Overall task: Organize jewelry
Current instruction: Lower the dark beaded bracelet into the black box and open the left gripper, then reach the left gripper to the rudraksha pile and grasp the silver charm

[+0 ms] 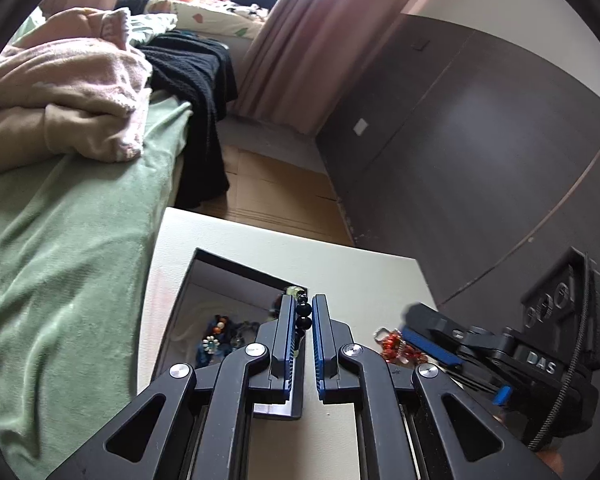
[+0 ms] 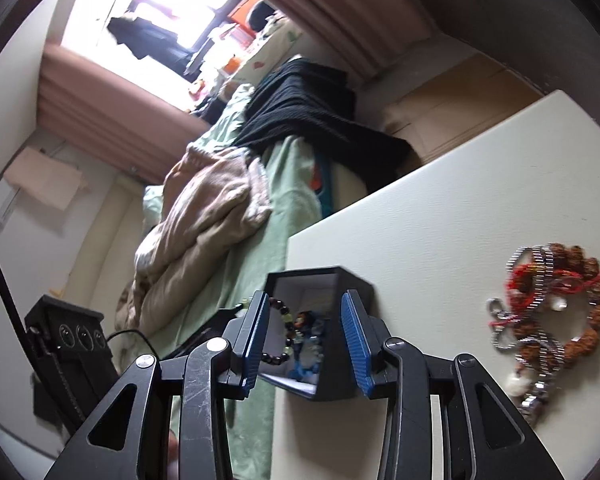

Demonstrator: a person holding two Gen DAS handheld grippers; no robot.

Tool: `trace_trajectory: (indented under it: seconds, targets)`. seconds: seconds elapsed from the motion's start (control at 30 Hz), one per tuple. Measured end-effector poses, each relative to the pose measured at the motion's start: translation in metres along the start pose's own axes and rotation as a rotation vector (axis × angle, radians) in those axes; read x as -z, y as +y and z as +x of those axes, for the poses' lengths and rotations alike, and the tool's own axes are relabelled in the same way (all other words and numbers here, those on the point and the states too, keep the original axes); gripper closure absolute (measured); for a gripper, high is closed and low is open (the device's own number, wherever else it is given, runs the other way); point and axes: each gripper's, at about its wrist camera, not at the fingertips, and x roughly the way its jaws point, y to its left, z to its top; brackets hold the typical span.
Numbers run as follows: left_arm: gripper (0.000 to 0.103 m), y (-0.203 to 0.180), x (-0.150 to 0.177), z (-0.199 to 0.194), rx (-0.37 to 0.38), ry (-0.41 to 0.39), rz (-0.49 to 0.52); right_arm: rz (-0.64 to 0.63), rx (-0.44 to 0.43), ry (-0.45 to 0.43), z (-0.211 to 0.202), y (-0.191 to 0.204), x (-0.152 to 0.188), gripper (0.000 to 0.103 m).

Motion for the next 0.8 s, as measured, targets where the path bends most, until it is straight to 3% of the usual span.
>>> trace_trajectory:
  seconds: [0.07,0.13,0.23,0.33,0.5,0.63,0.8]
  targets:
    - [0.091,0.007,-0.002,0.009,-0.074,0.032,-0.035,0.018,0.022,-0.011,-0.011,-0.010,-0.001,0.064]
    - [0.067,0.016,-0.002,0.016,-0.106,0.078,-0.078,0.029,0.044,-0.020,-0.019,-0.017,-0.003,0.064]
    - [0.049,0.025,0.000,0.011,-0.112,0.054,-0.129,0.043,0.077,-0.039,-0.035,-0.026,-0.006,0.064]
    - [0.036,0.020,0.003,0.004,-0.123,0.023,-0.110,0.048,0.102,-0.045,-0.046,-0.030,-0.007,0.064]
    - [0.035,0.002,0.012,0.006,-0.110,0.041,-0.055,0.038,0.160,-0.037,-0.063,-0.037,-0.004,0.064]
    - [0.035,-0.016,0.023,0.006,-0.095,0.061,0.002,0.043,0.207,-0.037,-0.078,-0.048,-0.001,0.048]
    - [0.035,-0.040,0.036,0.007,-0.083,0.075,0.073,0.061,0.236,-0.042,-0.094,-0.062,0.003,0.048]
